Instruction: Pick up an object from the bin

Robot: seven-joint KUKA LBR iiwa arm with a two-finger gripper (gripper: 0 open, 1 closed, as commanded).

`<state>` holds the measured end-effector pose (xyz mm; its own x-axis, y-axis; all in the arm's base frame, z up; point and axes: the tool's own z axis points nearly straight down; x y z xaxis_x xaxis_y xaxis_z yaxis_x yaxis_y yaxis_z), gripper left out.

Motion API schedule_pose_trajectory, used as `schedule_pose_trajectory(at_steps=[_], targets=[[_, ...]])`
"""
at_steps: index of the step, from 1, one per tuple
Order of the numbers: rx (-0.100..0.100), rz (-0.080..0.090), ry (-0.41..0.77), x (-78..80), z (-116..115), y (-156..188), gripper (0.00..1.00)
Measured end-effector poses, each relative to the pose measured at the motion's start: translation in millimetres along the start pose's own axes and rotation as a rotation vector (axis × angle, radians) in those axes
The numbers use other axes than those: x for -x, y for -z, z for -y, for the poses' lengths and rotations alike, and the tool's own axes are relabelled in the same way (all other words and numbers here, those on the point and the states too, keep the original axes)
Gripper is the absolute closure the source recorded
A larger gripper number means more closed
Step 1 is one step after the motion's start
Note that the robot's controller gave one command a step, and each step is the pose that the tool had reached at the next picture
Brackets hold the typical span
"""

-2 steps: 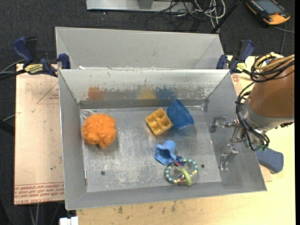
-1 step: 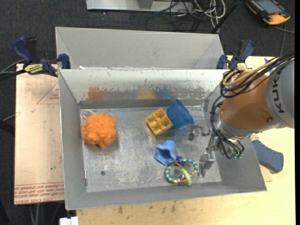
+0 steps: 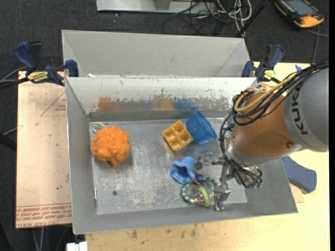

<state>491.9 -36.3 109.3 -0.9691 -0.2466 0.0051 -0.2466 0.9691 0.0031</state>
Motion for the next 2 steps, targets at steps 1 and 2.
schedule_pose_trajectory(at_steps=[1,2], targets=[[-0.001,0.007,-0.308,9.4,-6.2,10.2,0.00],[-0.002,0.006,-0.421,14.0,-19.8,-14.7,0.00]])
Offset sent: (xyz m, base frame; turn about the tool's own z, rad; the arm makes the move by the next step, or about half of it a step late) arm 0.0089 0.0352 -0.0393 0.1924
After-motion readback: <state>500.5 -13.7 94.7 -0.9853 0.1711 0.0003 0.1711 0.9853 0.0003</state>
